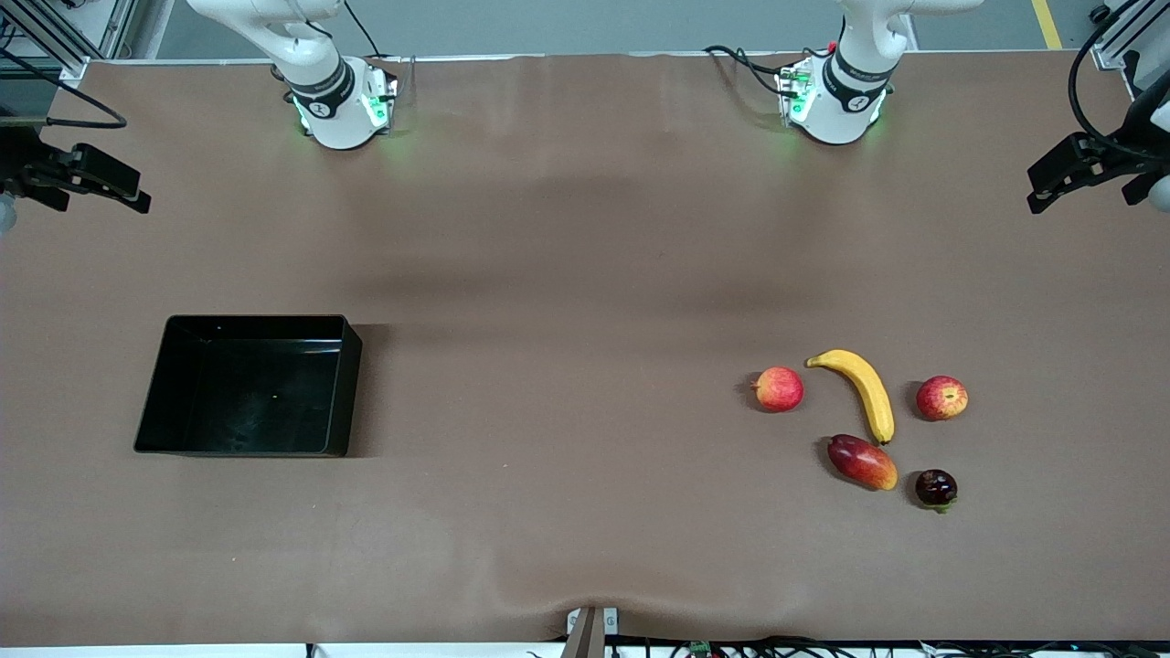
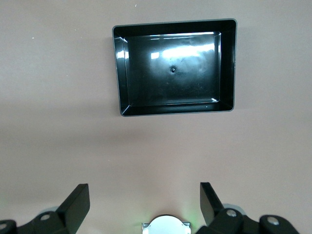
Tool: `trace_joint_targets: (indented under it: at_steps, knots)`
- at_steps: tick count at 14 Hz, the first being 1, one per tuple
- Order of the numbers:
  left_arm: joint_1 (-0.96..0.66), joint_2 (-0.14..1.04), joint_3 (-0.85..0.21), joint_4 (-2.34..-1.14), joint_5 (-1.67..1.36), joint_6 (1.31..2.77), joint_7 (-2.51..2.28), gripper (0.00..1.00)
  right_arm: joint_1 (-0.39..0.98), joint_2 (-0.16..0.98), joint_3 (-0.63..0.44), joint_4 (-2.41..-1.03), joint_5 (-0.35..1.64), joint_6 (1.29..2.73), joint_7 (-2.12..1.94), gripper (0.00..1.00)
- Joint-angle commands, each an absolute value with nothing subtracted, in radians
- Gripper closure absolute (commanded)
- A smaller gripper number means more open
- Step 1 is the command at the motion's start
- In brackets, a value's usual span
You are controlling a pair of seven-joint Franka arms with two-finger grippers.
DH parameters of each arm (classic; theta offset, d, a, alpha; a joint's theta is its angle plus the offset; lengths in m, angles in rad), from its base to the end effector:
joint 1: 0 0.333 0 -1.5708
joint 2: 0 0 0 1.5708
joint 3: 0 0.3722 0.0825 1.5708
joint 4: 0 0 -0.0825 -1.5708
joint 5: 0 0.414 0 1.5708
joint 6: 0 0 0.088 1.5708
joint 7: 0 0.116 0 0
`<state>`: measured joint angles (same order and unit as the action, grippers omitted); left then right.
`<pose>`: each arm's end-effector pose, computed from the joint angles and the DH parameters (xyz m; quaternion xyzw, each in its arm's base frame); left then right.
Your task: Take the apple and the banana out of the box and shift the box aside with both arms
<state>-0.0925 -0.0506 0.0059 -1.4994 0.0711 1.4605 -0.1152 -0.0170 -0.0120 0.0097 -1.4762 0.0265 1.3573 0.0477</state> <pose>0.5525 -0.0389 0.7265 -0.9992 -0.0184 -0.0094 0.0344 0.5560 -0.0005 0.7076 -0.9982 0.0253 0.0537 0.0119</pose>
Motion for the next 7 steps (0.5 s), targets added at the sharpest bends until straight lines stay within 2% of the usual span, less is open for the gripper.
trace_joint_targets:
  at_steps: [1, 7]
  knots:
    - [-0.094, -0.051, 0.003, -1.497, 0.025, 1.445, -0.158, 0.0, -0.009, -0.003, 0.003, -1.46, 0.037, 1.345, 0.037, 0.0]
    - [-0.095, -0.051, 0.005, -1.491, 0.035, 1.443, -0.176, 0.0, -0.006, -0.005, 0.006, -1.465, 0.035, 1.344, 0.037, 0.0]
